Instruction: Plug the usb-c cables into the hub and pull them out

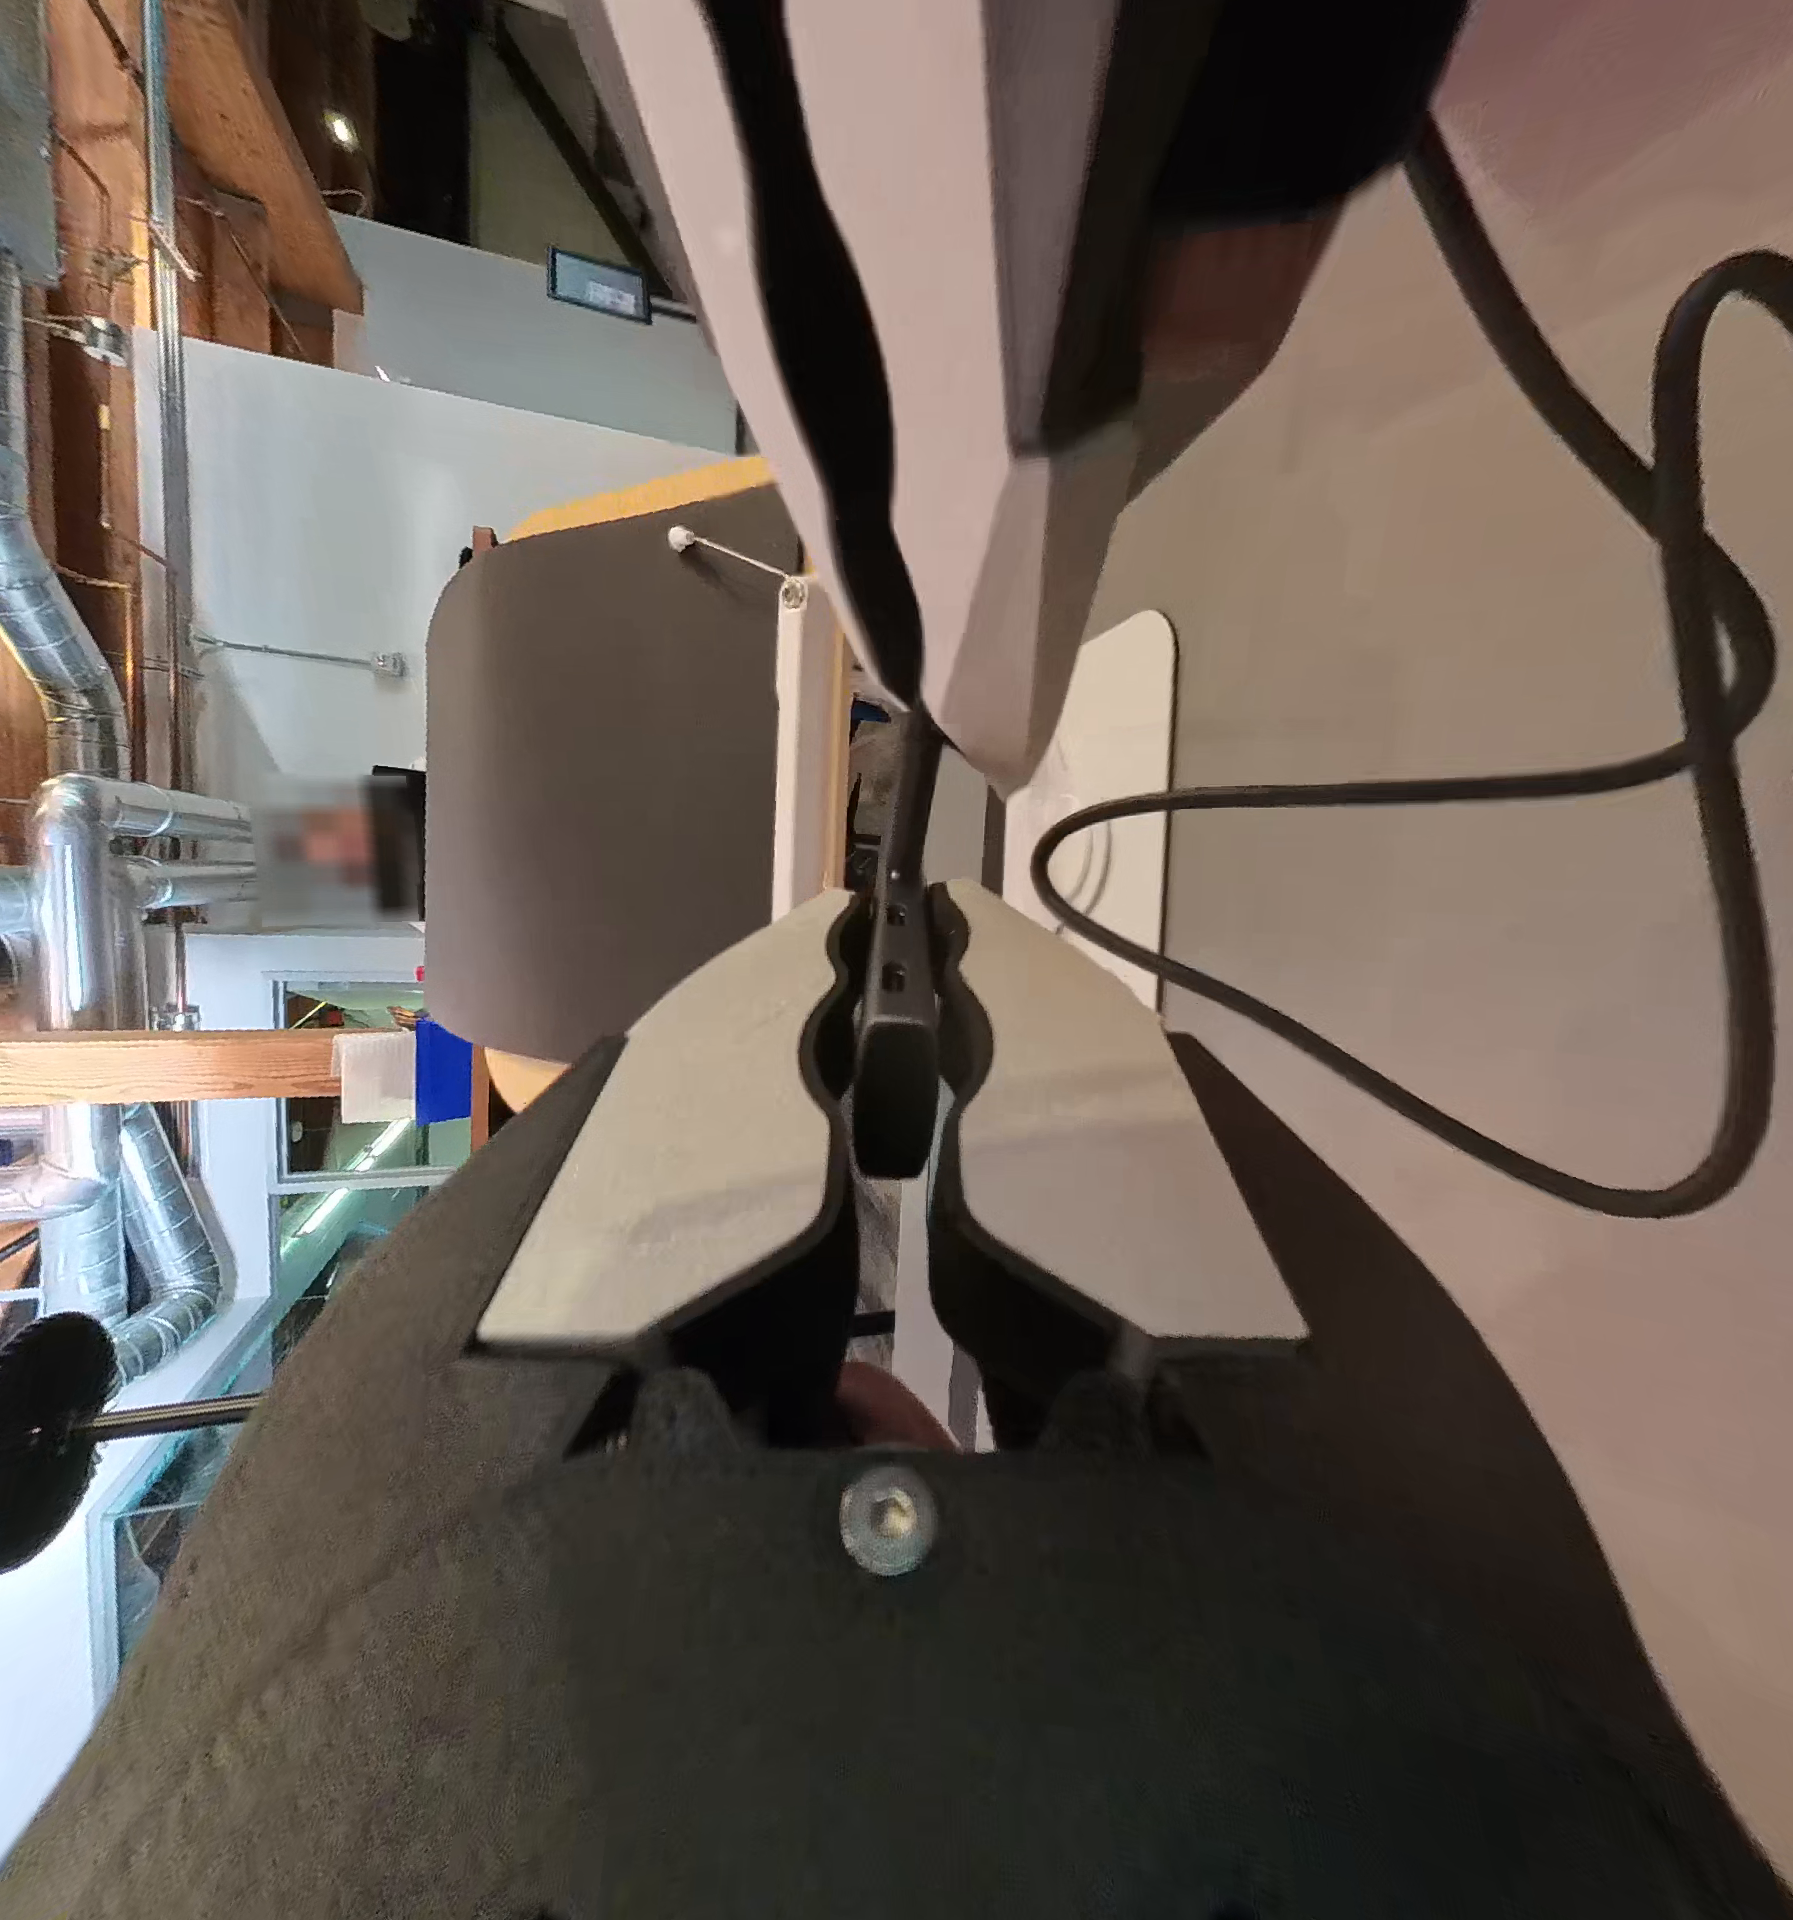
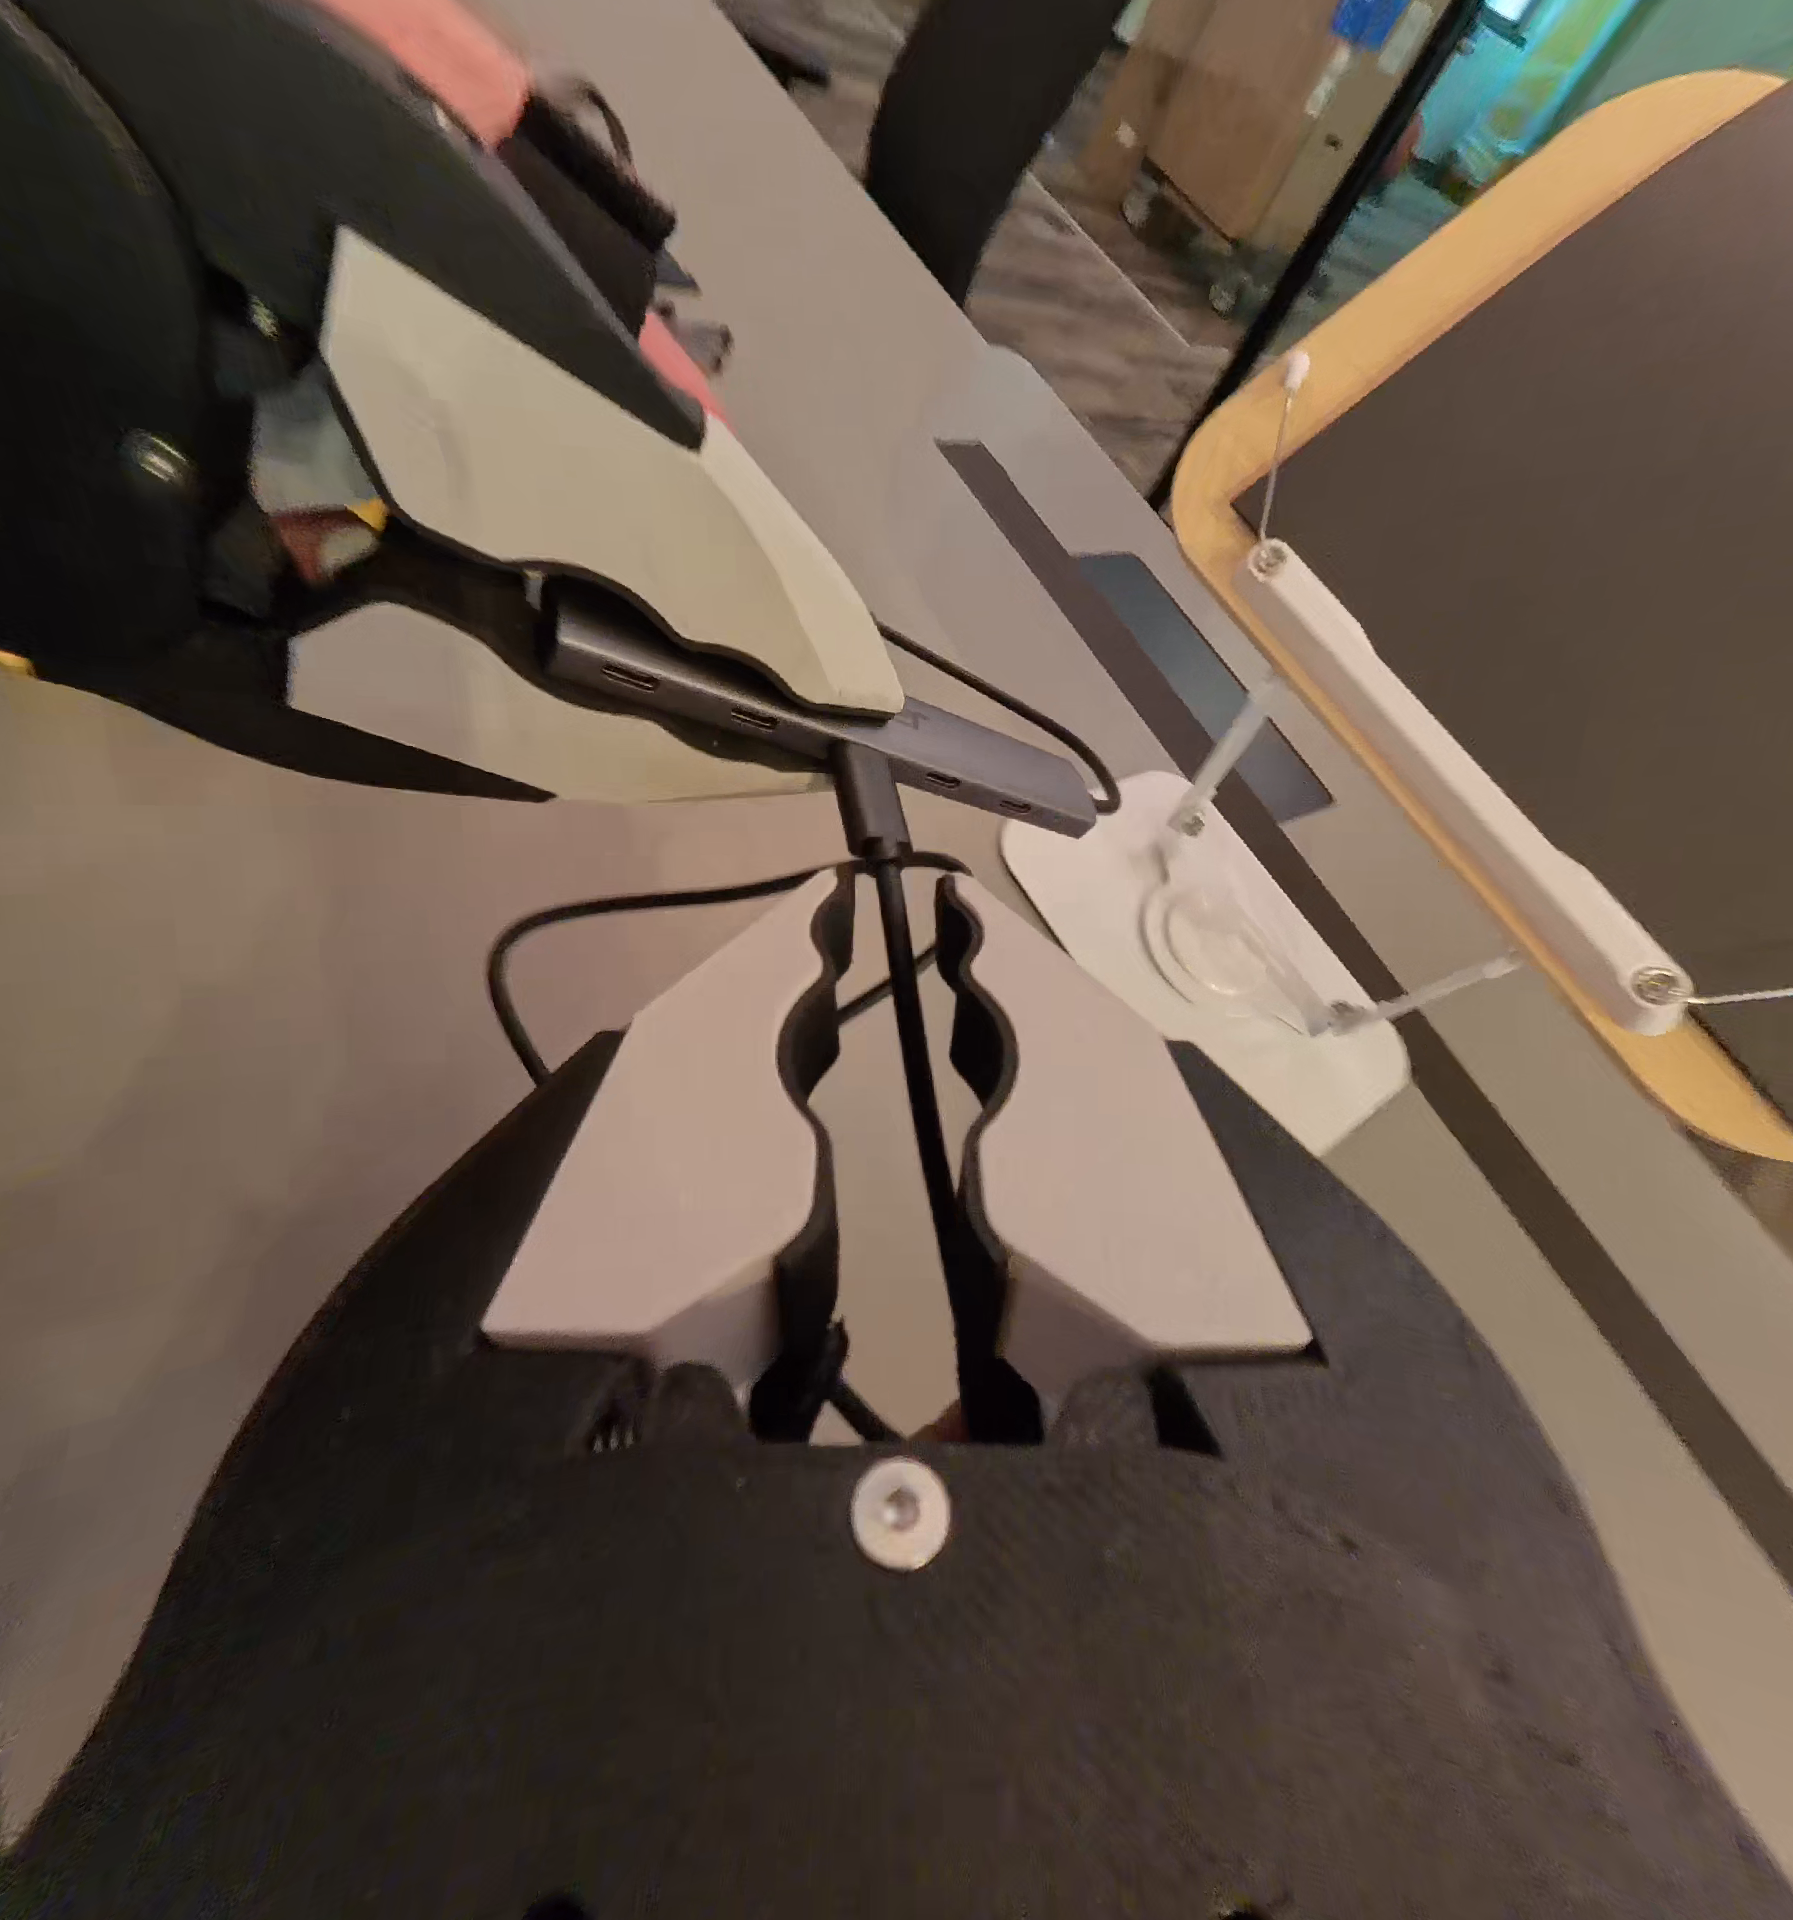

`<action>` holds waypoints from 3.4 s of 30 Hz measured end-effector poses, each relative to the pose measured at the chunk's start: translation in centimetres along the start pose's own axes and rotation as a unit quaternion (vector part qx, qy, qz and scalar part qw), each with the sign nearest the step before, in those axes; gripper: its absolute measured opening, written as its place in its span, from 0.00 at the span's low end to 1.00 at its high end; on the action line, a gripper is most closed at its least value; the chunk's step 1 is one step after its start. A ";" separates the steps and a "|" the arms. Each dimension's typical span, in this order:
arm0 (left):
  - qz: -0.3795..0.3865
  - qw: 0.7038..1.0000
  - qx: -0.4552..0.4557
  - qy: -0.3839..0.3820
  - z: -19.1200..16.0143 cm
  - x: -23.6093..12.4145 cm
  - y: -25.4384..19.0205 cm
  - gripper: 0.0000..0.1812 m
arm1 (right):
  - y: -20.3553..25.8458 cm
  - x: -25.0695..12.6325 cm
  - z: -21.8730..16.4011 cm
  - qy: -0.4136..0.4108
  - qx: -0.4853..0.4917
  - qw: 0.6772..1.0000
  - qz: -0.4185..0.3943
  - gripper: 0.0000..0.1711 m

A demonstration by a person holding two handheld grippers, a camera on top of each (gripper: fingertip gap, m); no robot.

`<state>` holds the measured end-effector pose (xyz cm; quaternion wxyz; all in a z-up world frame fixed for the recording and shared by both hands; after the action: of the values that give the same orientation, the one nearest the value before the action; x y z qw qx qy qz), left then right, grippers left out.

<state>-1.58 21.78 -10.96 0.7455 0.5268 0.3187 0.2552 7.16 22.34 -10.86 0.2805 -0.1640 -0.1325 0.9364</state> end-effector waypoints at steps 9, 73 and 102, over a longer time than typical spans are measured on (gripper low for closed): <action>0.056 0.997 -0.019 -0.039 -0.9 -1.8 1.8 0.05 | -0.8 -1.9 2.3 -0.159 0.181 0.966 0.093 0.26; 0.065 0.986 -0.101 -0.117 -0.6 -2.5 1.8 0.06 | 0.7 0.7 3.0 -0.230 0.238 0.941 0.074 0.05; 0.081 0.982 -0.167 -0.045 -3.2 -4.0 3.2 0.05 | -1.6 -1.2 2.0 -0.207 0.175 0.962 -0.027 0.05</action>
<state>-6.77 21.94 -7.83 0.8135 0.4297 0.1943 0.3404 8.10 22.66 -8.19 0.2967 0.0889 -0.0260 0.9505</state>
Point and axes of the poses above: each gripper's, where its closed fingertips meet, x out along the fingers, z out of its top, y = z × x across the jaws, the point moved 6 cm from there along -x, back along the fingers, and after that the axes turned 13 degrees about -y, right-handed, at the moved point
